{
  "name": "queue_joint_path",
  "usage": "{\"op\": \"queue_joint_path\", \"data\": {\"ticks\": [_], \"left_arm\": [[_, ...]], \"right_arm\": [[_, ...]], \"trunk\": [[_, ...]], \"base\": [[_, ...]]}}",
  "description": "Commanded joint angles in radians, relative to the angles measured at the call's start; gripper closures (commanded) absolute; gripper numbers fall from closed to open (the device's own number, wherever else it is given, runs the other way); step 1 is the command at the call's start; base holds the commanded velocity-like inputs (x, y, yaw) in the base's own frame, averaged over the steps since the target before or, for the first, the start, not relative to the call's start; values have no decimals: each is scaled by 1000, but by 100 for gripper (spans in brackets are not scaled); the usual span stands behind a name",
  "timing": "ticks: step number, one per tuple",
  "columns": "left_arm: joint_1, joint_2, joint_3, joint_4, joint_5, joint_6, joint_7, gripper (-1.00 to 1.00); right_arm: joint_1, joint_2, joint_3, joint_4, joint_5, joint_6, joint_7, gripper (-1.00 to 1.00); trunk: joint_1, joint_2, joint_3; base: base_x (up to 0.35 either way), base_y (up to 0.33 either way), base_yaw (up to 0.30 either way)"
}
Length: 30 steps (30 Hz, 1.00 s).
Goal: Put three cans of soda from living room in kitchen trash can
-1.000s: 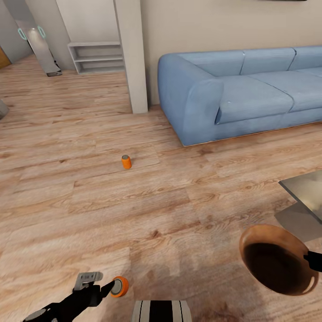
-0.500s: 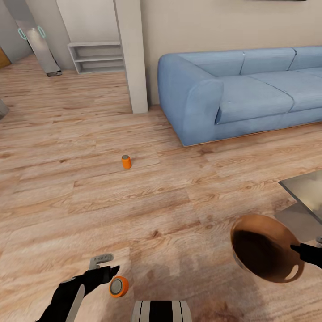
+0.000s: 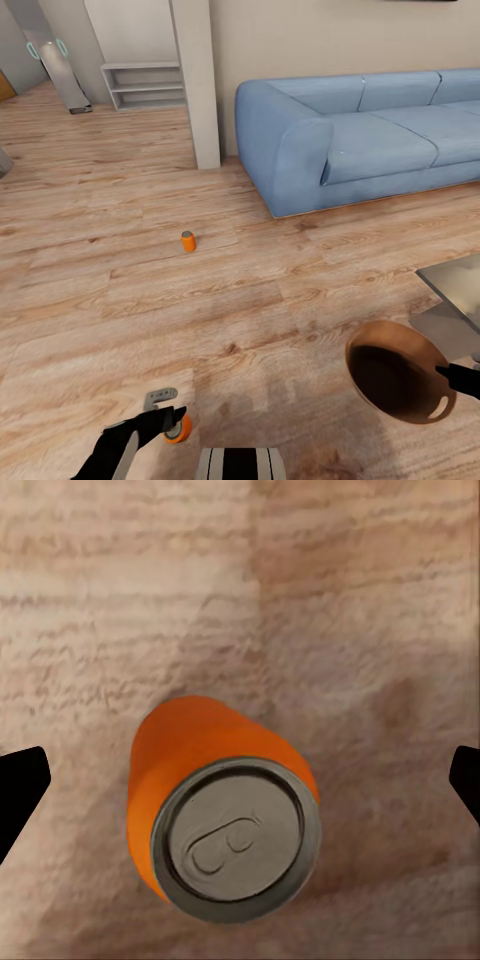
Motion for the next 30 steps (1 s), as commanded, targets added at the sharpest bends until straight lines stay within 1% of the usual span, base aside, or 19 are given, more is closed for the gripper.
{"op": "queue_joint_path", "data": {"ticks": [1, 3, 5, 8, 16, 18, 20, 22, 25, 30], "left_arm": [[-8, -6, 0, 25, -7, -11, 0, -100], [-23, -14, 0, 68, -24, -34, 1, -100], [-43, -21, 1, 122, -52, -69, 1, -100], [-58, -29, 2, 167, -72, -91, 1, -100], [-64, -35, 2, 192, -81, -102, 3, -100], [-65, -35, 1, 194, -81, -103, 16, -100], [-65, -34, 1, 199, -80, -107, 55, -100], [-65, -34, 0, 207, -80, -116, 77, -100], [-65, -34, 0, 219, -80, -137, 95, -100], [-65, -33, 0, 228, -80, -148, 106, -100]], "right_arm": [[0, 0, 0, 0, -10, 4, 2, 100], [0, -1, 0, 0, -10, 4, 2, 100], [0, -1, 1, 0, -10, 4, 2, 100], [0, -1, 1, 0, -10, 4, 2, 100], [0, 0, 1, 0, -10, 4, 2, 100], [0, 0, 1, 0, -10, 4, 2, 100], [0, 0, 1, 0, -10, 4, 2, 100], [0, 0, 1, 0, -10, 4, 2, 100], [0, 0, 1, 0, -10, 4, 2, 100], [0, 0, 1, 0, -10, 4, 2, 100]], "trunk": [[0, 0, 0], [0, 0, 0], [0, 0, 0], [0, 0, 0], [0, 0, 0], [0, 0, 0], [0, 0, 0], [0, 0, 0], [0, 0, 0], [0, 0, 0]], "base": [[0, 0, 0], [0, 0, 0], [0, 0, 0], [0, 0, 0], [0, 0, 0], [0, 0, 0], [0, 0, 0], [0, 0, 0], [0, 0, 0], [0, 0, 0]]}}
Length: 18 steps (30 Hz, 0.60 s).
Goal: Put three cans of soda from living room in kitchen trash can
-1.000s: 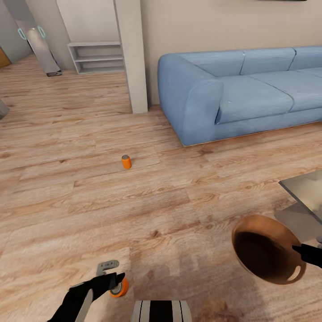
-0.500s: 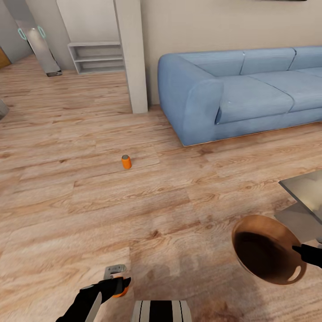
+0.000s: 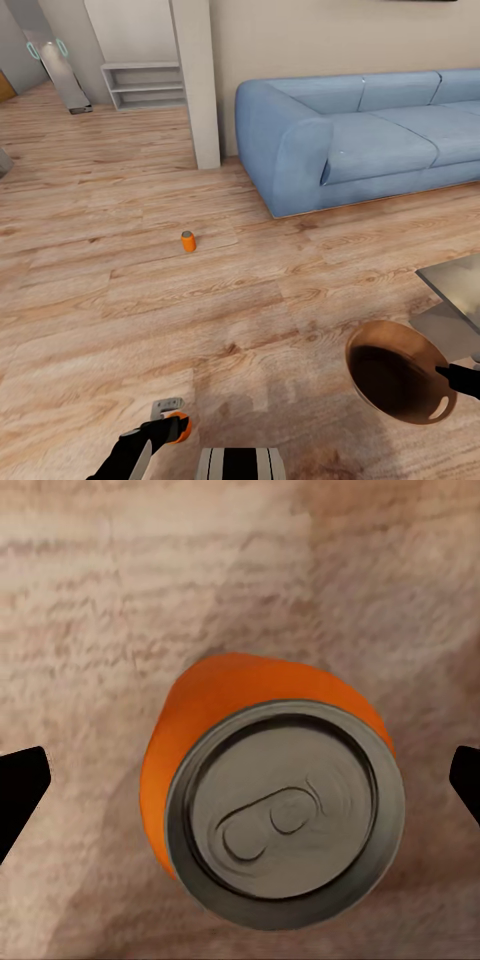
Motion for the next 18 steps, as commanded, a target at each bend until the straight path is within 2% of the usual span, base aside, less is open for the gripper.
{"op": "queue_joint_path", "data": {"ticks": [1, 6, 12, 18], "left_arm": [[0, 0, 0, 1, 0, 0, 1, -100], [-19, 0, 0, 34, 0, -4, 3, -100], [-65, -3, 1, 139, 1, -67, 4, -100], [-96, -6, 2, 195, 1, -82, 4, -100]], "right_arm": [[0, 0, 0, 0, -14, 7, 3, 100], [0, 0, 0, 0, -15, 7, 3, 100], [0, 0, 0, 0, -13, 7, 3, 100], [0, 0, 0, 0, -14, 7, 3, 100]], "trunk": [[0, 0, 0], [0, 0, 0], [0, 0, 0], [0, 0, 0]], "base": [[0, 0, 0], [0, 0, 0], [0, 0, 0], [0, 0, 0]]}}
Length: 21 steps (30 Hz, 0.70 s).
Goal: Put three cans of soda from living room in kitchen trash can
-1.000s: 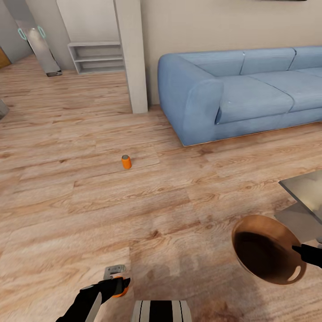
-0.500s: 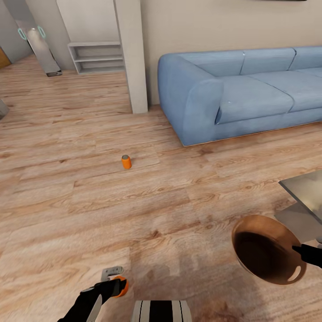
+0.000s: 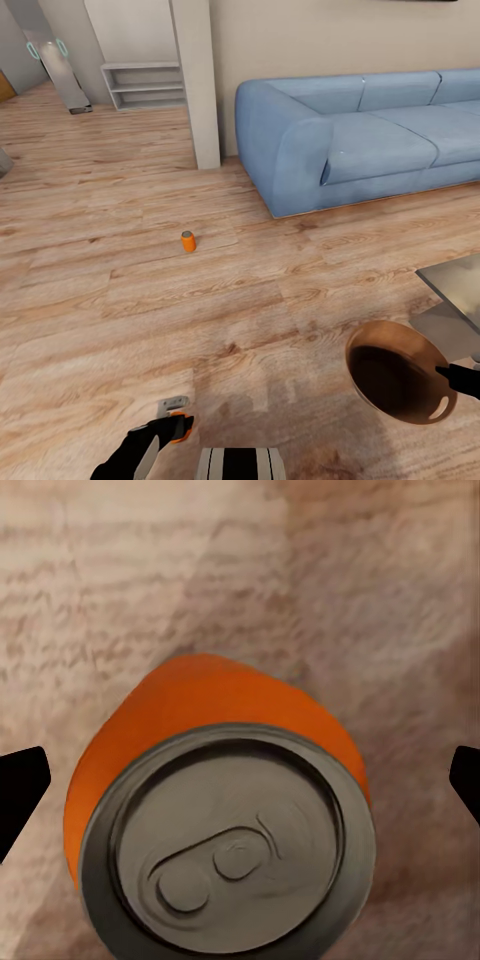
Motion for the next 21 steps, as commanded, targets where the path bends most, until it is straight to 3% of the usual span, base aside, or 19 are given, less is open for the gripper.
{"op": "queue_joint_path", "data": {"ticks": [1, 21], "left_arm": [[-2, 0, 0, 5, 0, -1, 0, -100], [-7, 1, -1, 81, 0, -47, 0, -100]], "right_arm": [[0, 0, 0, 0, -14, 6, 3, 100], [0, -2, 0, 0, -12, 5, 3, 100]], "trunk": [[0, 0, 0], [0, 0, 0]], "base": [[0, 0, 0], [0, 0, 0]]}}
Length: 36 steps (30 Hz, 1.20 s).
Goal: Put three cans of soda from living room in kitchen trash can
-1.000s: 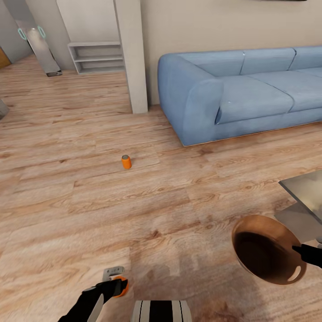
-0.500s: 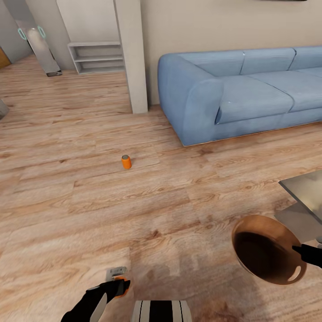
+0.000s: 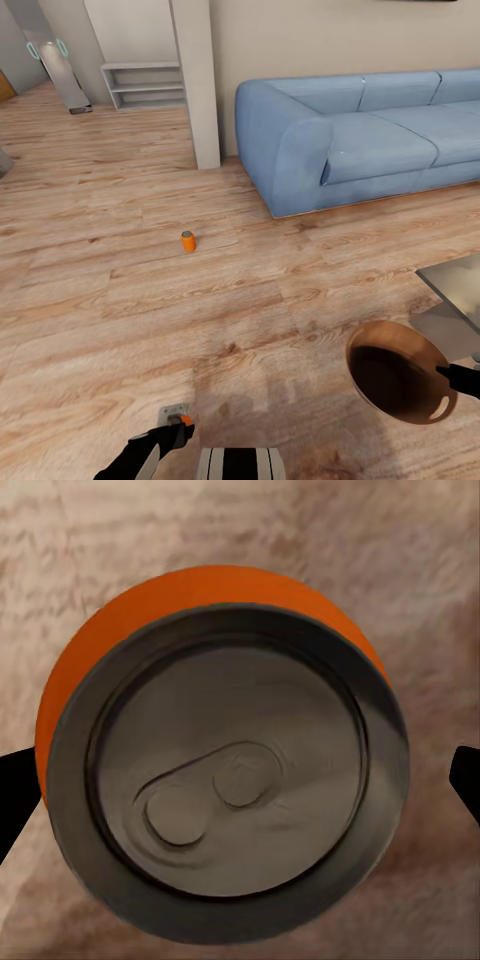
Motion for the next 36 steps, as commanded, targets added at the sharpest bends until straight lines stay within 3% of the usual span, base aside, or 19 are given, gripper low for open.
{"op": "queue_joint_path", "data": {"ticks": [1, 4, 5, 20, 23, 26, 29, 30, 31, 36], "left_arm": [[0, 0, 0, 0, -1, 0, 0, -100], [0, 0, 0, 1, -1, 0, 0, -100], [0, 0, 0, 1, -1, 0, 0, 100], [-6, 0, 1, -1, -1, -42, 1, 100], [-6, 1, 0, -42, 0, -78, -6, 100], [-2, -4, -2, -175, 1, -62, -12, 100], [13, -11, -4, -304, 0, 21, -17, 100], [57, -13, -15, -437, 1, 97, -26, 100], [88, -13, -32, -511, 1, 138, -41, 100], [180, -1, -86, -767, 1, 323, -166, 100]], "right_arm": [[0, 0, 0, 0, -13, 6, 3, 100], [0, -1, 0, 0, -13, 6, 3, 100], [0, -1, 0, 0, -13, 6, 3, 100], [0, 1, 0, 0, -13, 6, 1, 100], [0, 1, 0, 0, -13, 6, 1, 100], [0, 0, -1, 0, -13, 6, 1, 100], [0, -1, -1, 0, -13, 6, 1, 100], [0, -1, -1, 0, -13, 6, 1, 100], [0, 0, -1, 0, -13, 6, 1, 100], [0, -1, 1, 0, -15, 7, 1, 100]], "trunk": [[0, 0, 0], [0, 0, 0], [0, 0, 0], [0, 0, 0], [0, 0, 0], [0, 0, 0], [0, 0, 0], [0, 0, 0], [0, 0, 0], [0, 0, 0]], "base": [[0, 0, 0], [0, 0, 0], [0, 0, 0], [0, 0, 0], [0, 0, 0], [0, 0, 0], [0, 0, 0], [0, 0, 0], [0, 0, 0], [0, 0, 0]]}}
